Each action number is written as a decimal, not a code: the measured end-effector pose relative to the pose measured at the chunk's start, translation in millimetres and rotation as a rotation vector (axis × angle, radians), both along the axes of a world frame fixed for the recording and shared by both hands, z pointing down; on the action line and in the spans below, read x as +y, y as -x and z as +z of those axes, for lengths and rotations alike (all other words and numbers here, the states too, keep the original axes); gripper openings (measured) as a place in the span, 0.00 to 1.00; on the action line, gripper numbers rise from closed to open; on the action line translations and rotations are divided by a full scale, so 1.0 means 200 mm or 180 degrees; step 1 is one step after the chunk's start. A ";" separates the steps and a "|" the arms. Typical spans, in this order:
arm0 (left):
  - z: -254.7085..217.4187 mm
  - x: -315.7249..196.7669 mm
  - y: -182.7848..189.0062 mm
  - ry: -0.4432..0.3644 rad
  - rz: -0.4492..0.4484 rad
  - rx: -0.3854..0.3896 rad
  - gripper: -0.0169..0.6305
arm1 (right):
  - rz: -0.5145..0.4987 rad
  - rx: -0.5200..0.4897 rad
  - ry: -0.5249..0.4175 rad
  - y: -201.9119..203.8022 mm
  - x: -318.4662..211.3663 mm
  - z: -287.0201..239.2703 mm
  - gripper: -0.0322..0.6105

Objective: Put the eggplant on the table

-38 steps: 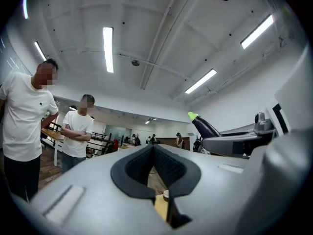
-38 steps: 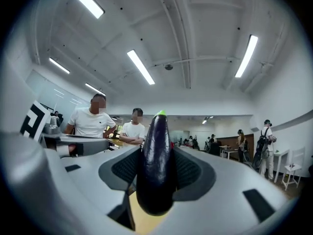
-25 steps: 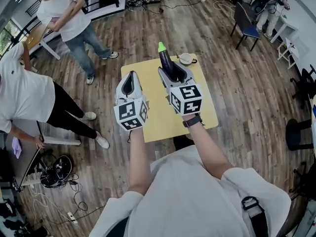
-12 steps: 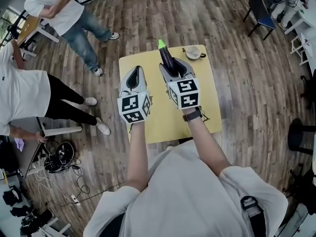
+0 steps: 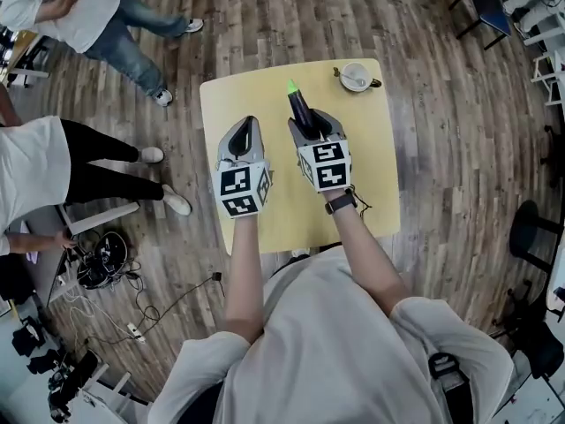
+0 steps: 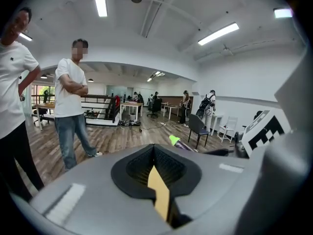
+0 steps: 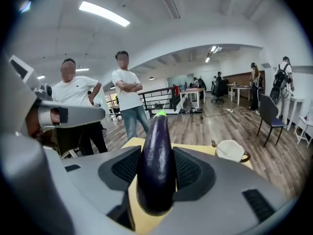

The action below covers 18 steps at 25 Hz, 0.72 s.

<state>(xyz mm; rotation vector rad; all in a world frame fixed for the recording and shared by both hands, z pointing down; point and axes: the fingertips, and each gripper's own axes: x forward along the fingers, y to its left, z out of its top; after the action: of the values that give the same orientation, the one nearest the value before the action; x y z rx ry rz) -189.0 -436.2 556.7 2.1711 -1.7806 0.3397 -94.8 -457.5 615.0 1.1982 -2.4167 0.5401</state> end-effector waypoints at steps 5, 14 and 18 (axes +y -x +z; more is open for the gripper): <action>0.17 -0.03 0.03 0.0242 -0.0024 0.0091 0.02 | -0.0008 0.0215 0.0346 -0.01 0.00 0.31 0.36; 0.40 -0.09 0.07 0.0484 -0.0113 0.0179 0.02 | -0.0035 0.0381 0.0785 0.00 0.04 0.73 0.36; 0.49 -0.08 0.07 0.0563 -0.0158 0.0218 0.02 | -0.0104 0.0448 0.0819 0.01 0.03 0.80 0.36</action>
<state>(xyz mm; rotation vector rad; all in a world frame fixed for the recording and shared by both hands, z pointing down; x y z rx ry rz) -203.2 -452.1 654.2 1.9898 -1.6962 0.3908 -96.5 -451.1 775.9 1.0491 -2.1685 0.7074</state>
